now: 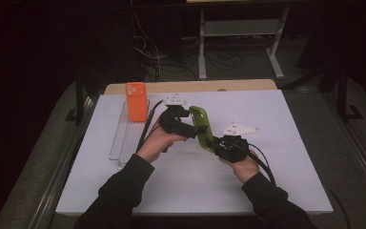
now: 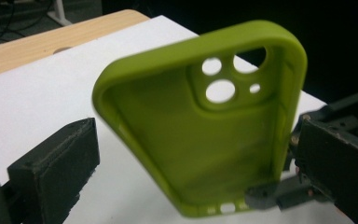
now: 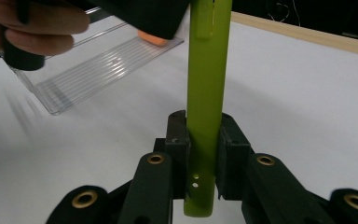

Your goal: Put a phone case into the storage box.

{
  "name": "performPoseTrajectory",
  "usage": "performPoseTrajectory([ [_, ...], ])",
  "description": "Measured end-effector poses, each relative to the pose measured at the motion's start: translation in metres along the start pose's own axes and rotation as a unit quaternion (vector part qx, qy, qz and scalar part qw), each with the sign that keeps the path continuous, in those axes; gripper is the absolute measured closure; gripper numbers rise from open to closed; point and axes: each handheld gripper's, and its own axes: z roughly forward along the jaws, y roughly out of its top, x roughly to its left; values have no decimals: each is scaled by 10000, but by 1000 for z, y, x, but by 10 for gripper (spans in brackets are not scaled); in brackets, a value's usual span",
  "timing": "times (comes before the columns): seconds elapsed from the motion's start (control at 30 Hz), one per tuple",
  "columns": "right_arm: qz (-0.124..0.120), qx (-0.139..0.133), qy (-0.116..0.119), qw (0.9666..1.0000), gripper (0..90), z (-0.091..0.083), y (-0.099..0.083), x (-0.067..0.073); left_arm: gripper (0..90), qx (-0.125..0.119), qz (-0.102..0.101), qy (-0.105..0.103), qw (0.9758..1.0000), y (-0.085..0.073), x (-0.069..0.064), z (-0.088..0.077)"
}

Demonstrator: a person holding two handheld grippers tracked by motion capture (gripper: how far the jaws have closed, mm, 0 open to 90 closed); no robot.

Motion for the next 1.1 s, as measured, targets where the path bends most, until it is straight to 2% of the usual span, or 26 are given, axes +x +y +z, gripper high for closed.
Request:
performPoseTrajectory([
  [0.1,-106,-29,18,9999,762,1,0,2,0,-52,-91,-8,9999,0,-1,4],
  [0.37,-86,11,37,10000,762,4,0,4,1,-183,-292,-53,9994,0,1,6],
  [0.43,-127,23,23,9999,762,4,-1,4,56,-224,-334,-50,9992,0,1,6],
  [0.67,-111,86,21,9999,762,7,-4,2,91,-250,-424,-98,9987,-2,4,9],
  [1.0,-202,171,-42,9996,747,6,-5,0,117,-222,-310,-139,9992,1,0,11],
  [1.1,-270,214,-21,9994,625,5,-4,-1,127,-228,-217,-52,9995,4,-1,10],
])
